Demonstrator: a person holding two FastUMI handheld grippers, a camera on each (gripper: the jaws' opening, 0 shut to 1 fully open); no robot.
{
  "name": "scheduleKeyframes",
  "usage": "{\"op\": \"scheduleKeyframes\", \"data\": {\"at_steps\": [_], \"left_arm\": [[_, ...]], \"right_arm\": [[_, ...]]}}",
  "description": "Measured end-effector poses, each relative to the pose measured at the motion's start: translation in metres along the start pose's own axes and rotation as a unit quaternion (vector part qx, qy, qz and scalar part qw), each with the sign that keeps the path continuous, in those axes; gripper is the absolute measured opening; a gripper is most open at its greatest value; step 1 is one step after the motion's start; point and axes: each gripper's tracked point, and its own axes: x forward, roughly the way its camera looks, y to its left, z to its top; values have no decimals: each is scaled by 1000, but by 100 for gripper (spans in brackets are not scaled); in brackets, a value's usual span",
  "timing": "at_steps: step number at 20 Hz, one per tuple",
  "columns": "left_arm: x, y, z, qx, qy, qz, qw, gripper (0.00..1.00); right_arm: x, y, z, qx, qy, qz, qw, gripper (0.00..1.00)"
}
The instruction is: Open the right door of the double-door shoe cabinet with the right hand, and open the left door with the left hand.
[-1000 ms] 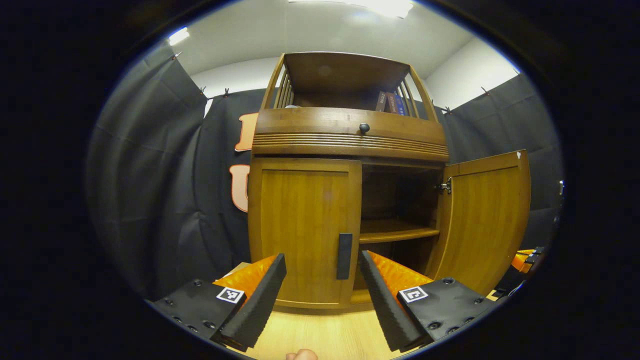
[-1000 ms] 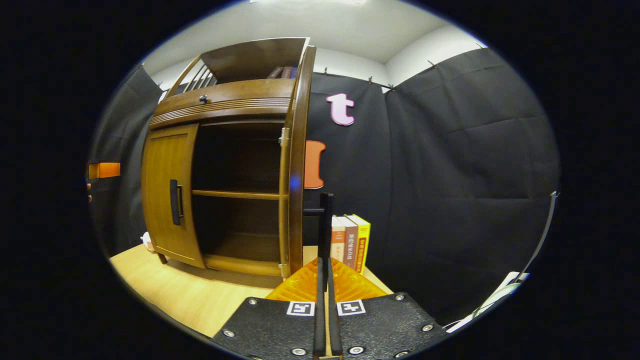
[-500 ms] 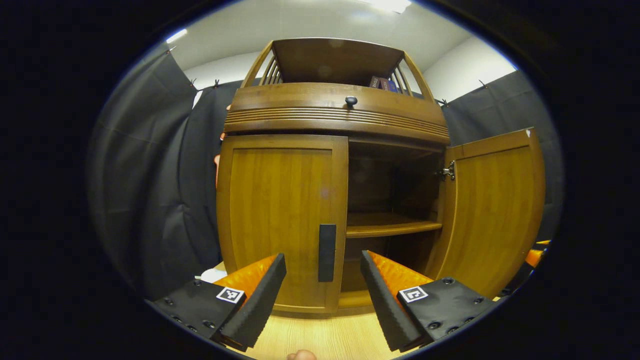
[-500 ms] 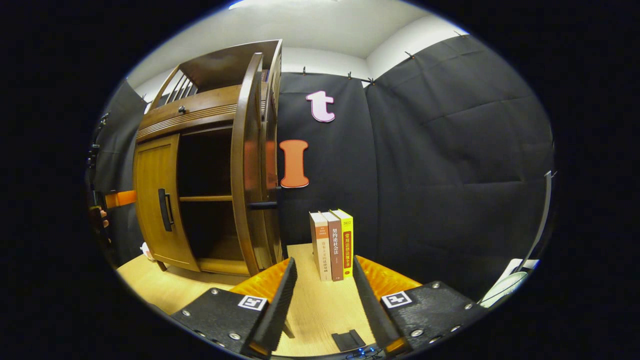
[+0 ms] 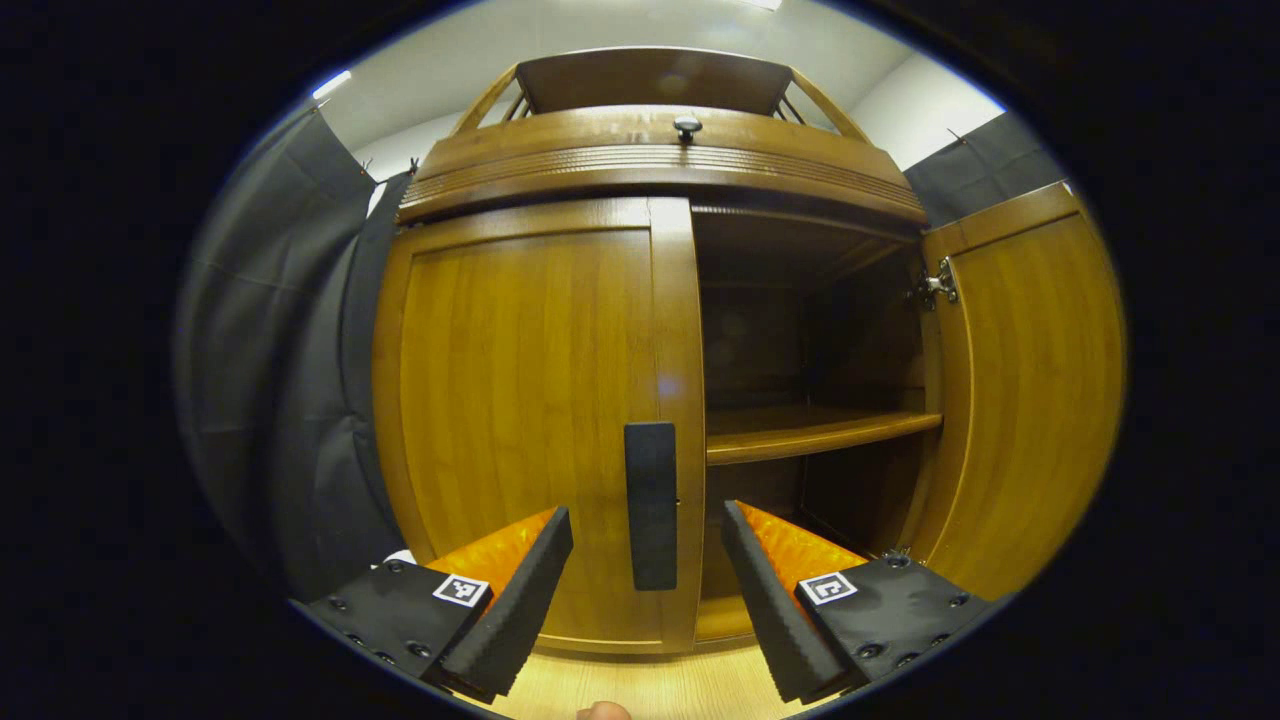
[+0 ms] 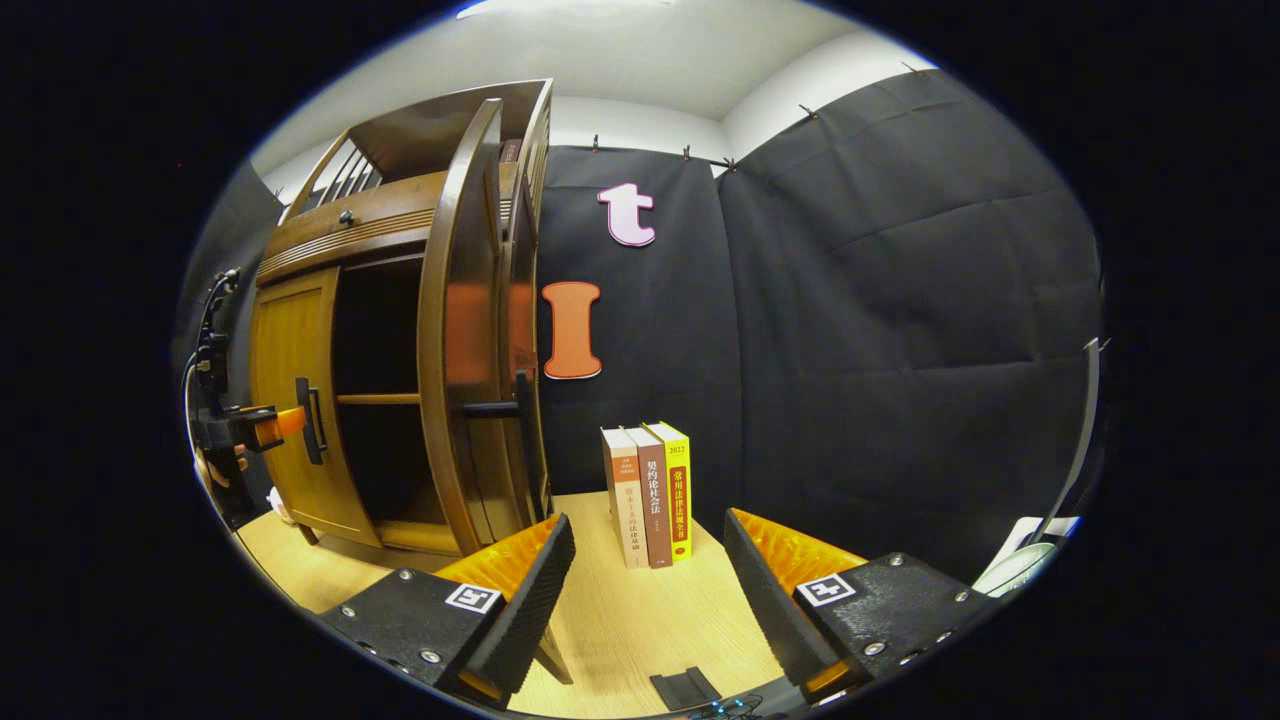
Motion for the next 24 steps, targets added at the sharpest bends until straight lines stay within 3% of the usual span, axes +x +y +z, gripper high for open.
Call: {"op": "scheduleKeyframes", "data": {"at_steps": [11, 14, 17, 19, 23, 24], "left_arm": [[48, 8, -29, -43, 18, 1, 999, 97], [48, 9, -25, -45, 11, 3, 999, 73], [47, 4, -22, -41, 8, -10, 999, 70], [49, 2, -24, -29, 16, -9, 999, 51], [46, 2, -27, -13, 30, -8, 999, 36], [43, 1, -26, -17, 30, -11, 999, 38]], "right_arm": [[4, -2, 0, 4, -10, -10, 1000, 92], [6, -5, -1, 4, -9, -14, 1000, 92], [3, -4, -1, 4, -9, -14, 1000, 92], [2, -4, 1, 4, -11, -16, 1000, 92], [-6, 3, 4, 0, -14, -7, 1000, 92], [-9, 6, 5, -1, -15, -3, 1000, 98]]}}
